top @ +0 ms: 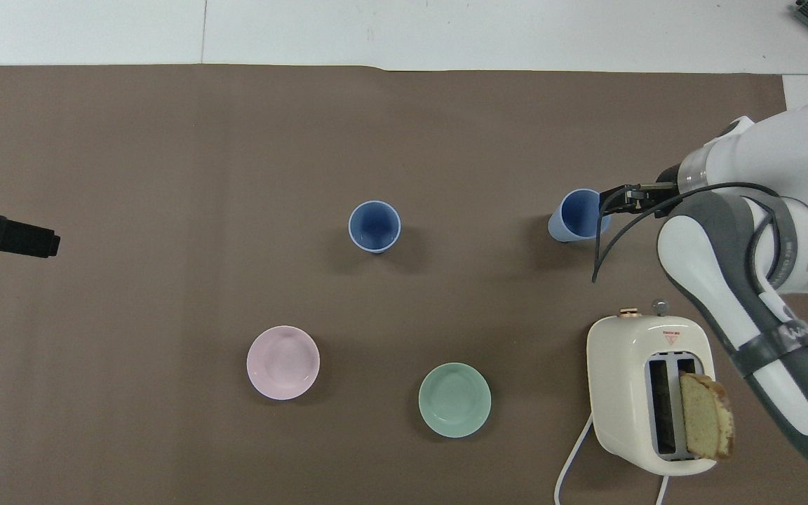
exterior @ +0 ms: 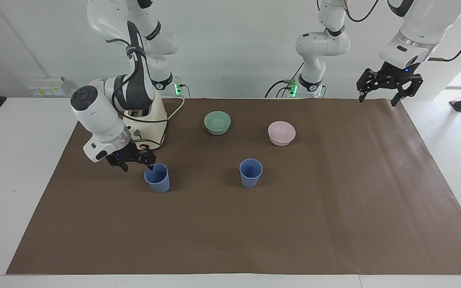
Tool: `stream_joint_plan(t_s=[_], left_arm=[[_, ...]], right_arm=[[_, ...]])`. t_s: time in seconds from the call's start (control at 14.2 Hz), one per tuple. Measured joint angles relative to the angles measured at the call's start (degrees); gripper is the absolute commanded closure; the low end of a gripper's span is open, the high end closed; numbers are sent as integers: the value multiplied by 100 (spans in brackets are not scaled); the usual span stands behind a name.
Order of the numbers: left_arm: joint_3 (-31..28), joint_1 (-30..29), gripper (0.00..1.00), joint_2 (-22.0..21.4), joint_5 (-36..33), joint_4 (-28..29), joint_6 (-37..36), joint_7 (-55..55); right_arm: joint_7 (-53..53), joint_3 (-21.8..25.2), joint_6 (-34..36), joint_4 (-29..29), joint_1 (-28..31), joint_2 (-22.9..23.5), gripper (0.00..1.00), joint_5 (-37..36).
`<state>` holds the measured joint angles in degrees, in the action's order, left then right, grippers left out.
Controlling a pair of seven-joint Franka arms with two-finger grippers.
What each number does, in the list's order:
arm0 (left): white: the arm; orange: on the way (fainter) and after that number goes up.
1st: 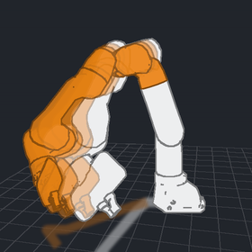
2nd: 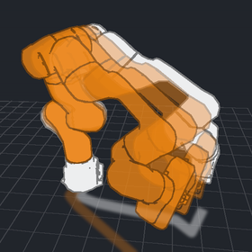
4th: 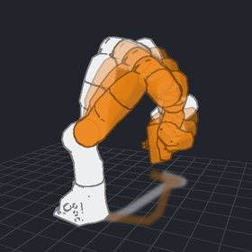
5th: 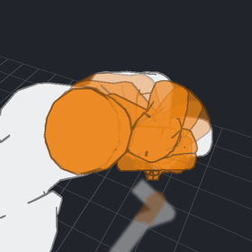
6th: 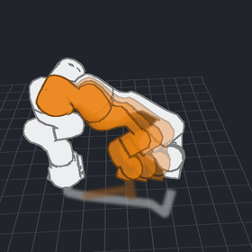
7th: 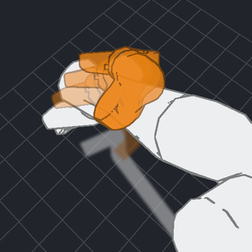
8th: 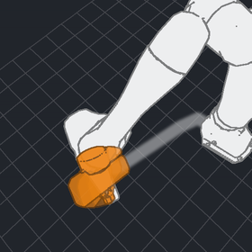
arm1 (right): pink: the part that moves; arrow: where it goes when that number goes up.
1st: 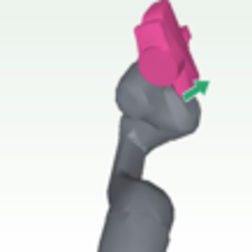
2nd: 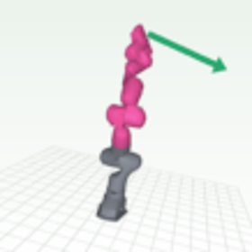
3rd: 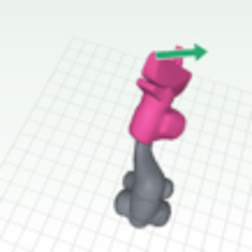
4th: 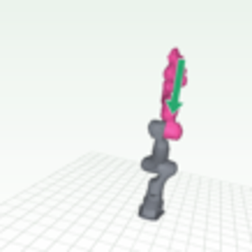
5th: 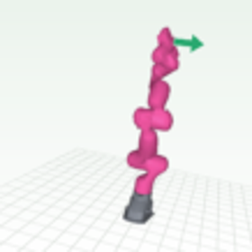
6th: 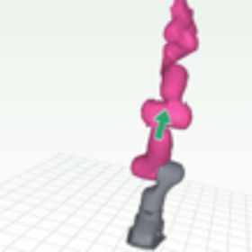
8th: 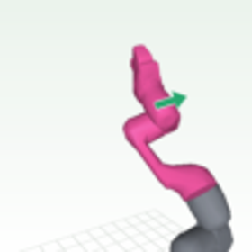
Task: Stack blue cups with both arms
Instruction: 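Grasp the other blue cup with the right gripper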
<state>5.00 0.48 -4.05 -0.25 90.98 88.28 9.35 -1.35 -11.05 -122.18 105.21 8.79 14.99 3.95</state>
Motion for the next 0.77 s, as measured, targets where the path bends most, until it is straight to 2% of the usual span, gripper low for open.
stream_joint_plan(t_s=[0.07,0.14,0.35,0.49,0.56,0.77], left_arm=[[3,0,0,-4,0,7,-36,0],[-1,-2,0,-9,0,12,-56,0],[2,-3,0,-18,1,15,-62,0],[-16,-13,0,-23,2,14,-62,-11],[-38,-36,0,-29,9,14,-61,-46],[-53,-129,0,-50,88,-3,-53,-144]], right_arm=[[0,0,-58,11,0,17,0,0],[0,0,-66,31,0,22,7,0],[1,0,-333,160,-6,68,8,0],[1,0,-481,213,-19,145,19,0],[1,0,-504,233,-29,182,33,0],[2,0,-511,254,-42,223,84,0]])
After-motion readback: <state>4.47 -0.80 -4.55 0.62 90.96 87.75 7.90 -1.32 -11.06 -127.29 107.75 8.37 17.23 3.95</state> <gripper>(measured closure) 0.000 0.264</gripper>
